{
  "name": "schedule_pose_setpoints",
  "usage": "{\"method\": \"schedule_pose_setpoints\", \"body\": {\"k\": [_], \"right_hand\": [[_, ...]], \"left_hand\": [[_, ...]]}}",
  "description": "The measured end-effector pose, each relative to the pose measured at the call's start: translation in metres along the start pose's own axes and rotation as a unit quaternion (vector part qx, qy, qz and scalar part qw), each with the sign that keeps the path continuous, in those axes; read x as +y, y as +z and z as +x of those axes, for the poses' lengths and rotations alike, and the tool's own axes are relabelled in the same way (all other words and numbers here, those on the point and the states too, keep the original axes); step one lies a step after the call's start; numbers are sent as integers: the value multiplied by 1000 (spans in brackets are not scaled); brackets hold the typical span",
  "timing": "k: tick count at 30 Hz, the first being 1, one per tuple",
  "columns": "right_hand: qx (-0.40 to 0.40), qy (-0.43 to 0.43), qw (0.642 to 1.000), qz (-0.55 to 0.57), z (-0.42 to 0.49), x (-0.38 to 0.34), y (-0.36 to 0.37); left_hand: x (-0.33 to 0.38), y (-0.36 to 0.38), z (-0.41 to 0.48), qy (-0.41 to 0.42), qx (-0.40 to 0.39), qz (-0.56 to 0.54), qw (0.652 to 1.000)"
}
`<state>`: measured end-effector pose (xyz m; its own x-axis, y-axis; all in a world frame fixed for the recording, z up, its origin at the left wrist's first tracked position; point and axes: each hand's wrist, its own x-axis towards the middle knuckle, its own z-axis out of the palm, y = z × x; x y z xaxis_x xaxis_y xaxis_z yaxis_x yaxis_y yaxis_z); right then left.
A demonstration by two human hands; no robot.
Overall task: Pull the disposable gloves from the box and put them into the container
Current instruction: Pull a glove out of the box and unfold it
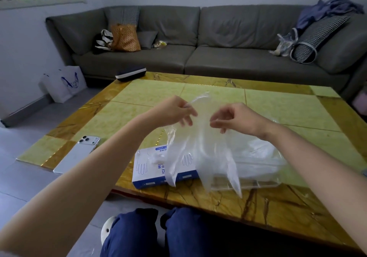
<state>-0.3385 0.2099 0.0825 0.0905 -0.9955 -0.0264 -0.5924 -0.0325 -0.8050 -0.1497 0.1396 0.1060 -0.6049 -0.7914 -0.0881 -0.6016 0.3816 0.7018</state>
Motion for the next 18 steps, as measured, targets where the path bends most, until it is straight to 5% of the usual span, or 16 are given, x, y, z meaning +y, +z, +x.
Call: {"method": "schedule_pose_setpoints", "body": {"k": [4, 7, 13, 16, 18], "right_hand": [[85, 10, 994, -63, 2, 9, -23], [168, -2, 981, -95, 6, 11, -49], [432, -229, 857, -165, -7, 3, -76], [429, -308, 810, -256, -22, 14, -64], [361, -306, 818, -328, -30, 32, -54]], "left_hand": [[3, 11, 25, 2, 26, 23, 999], [17, 16, 42, 46, 129, -1, 991], [40, 23, 52, 177, 288, -59, 939], [22, 39, 49, 201, 252, -63, 945], [3, 51, 50, 183, 196, -33, 963]]}}
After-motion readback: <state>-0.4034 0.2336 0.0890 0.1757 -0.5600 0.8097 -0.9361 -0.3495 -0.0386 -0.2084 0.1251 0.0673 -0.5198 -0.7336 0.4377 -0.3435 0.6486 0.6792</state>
